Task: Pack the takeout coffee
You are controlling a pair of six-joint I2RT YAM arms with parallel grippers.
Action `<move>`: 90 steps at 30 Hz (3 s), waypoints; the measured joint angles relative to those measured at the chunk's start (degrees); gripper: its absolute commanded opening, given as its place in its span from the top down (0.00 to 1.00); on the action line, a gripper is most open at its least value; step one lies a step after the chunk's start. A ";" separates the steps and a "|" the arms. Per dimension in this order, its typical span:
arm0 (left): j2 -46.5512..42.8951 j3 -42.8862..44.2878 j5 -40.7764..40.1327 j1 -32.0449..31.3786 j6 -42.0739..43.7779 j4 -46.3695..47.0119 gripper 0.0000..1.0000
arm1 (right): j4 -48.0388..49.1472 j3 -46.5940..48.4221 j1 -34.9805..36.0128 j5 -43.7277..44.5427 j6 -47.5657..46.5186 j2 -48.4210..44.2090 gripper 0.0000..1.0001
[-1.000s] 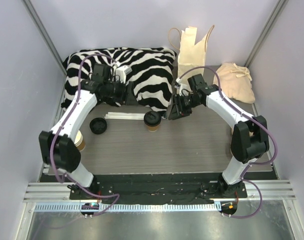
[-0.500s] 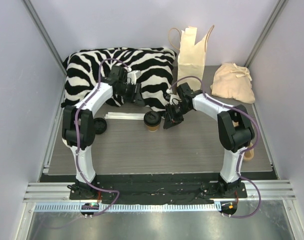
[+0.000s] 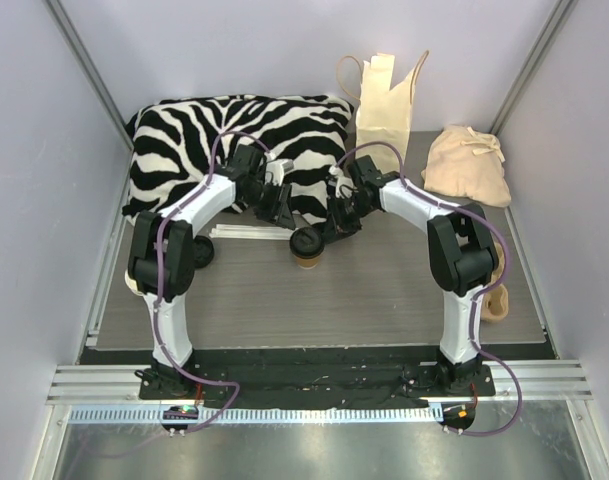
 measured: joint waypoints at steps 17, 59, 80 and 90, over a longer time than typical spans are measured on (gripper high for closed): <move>-12.96 -13.77 -1.49 -2.01 2.38 -3.41 0.44 | 0.39 2.60 0.90 -0.28 0.85 2.80 0.79; -14.32 -40.57 14.53 12.74 -56.30 54.80 0.13 | 2.08 -8.50 3.63 -5.11 1.25 -6.49 0.78; -37.75 -53.18 14.45 19.54 -48.89 33.99 0.06 | 12.04 -8.90 12.37 -7.08 7.69 -4.26 0.76; -33.75 -54.07 12.96 17.44 -53.07 36.15 0.05 | 15.30 -8.90 13.09 -7.45 10.40 -3.78 0.76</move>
